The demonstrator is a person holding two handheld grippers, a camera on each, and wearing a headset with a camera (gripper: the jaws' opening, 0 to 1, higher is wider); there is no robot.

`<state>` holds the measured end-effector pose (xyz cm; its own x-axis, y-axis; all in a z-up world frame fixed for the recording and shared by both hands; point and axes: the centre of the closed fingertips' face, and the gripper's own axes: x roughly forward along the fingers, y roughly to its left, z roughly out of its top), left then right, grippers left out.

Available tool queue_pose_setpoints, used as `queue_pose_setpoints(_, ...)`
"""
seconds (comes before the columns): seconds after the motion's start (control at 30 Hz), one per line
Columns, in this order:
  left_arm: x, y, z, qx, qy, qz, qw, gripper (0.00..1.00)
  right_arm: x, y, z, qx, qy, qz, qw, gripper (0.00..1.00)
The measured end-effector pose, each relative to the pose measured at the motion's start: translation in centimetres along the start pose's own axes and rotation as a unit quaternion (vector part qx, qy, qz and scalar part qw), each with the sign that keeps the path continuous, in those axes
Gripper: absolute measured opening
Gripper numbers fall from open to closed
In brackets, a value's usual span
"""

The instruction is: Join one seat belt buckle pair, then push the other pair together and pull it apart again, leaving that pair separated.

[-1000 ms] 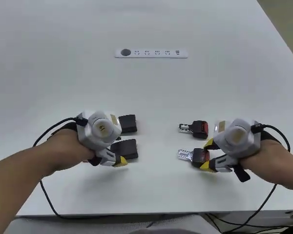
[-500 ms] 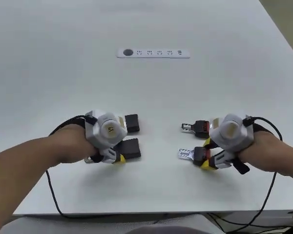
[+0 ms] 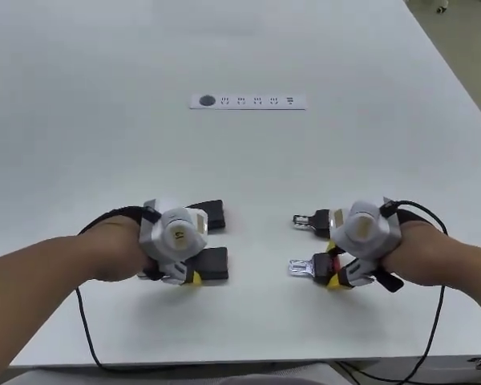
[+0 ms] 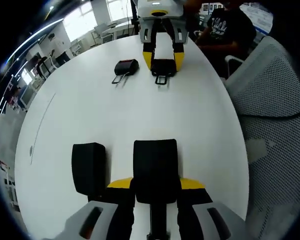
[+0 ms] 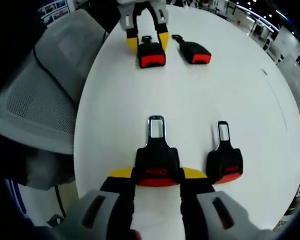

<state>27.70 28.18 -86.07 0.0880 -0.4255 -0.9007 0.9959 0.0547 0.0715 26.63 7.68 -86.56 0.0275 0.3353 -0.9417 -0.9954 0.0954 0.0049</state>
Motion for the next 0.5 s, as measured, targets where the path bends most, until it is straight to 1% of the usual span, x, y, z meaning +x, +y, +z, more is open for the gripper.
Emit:
queue_pose_setpoints(0.07, 0.0, 0.0, 0.0, 0.000, 0.002, -0.001, 1.0000, 0.33, 0.0, 0.0, 0.1, 0.002, 0.002, 0.000, 1.0000, 0.35)
queue_pose_setpoints(0.1, 0.0, 0.0, 0.0, 0.000, 0.001, 0.000, 1.0000, 0.33, 0.1, 0.1, 0.1, -0.003, 0.011, -0.001, 0.9999, 0.35)
queue_pose_setpoints(0.13, 0.0, 0.0, 0.0, 0.002, 0.001, 0.000, 1.0000, 0.33, 0.1, 0.1, 0.2, 0.000, 0.011, -0.003, 0.9999, 0.35)
queue_pose_setpoints(0.17, -0.1, -0.1, 0.0, 0.007, -0.001, 0.001, 1.0000, 0.33, 0.2, 0.1, 0.4, 0.011, 0.010, -0.007, 0.9999, 0.35)
queue_pose_setpoints(0.23, -0.1, -0.1, 0.0, 0.000, -0.002, 0.001, 1.0000, 0.33, 0.3, 0.3, 1.0, 0.009, 0.007, -0.007, 0.9999, 0.35)
queue_pose_setpoints(0.27, -0.1, -0.1, 0.0, 0.003, -0.003, 0.001, 1.0000, 0.33, 0.5, 0.4, 1.4, 0.014, 0.002, -0.007, 0.9999, 0.35)
queue_pose_setpoints(0.33, -0.1, -0.1, 0.0, 0.002, -0.001, 0.000, 1.0000, 0.33, 0.7, 0.5, 2.0, 0.012, -0.007, -0.007, 0.9999, 0.35)
queue_pose_setpoints(0.43, 0.0, -0.1, 0.0, 0.002, 0.004, 0.000, 1.0000, 0.33, 1.2, 0.4, 3.4, 0.028, -0.027, -0.009, 0.9992, 0.35)
queue_pose_setpoints(0.5, 0.0, -0.1, 0.0, 0.002, 0.005, 0.000, 1.0000, 0.33, 1.5, 0.3, 4.3, 0.028, -0.035, -0.010, 0.9989, 0.35)
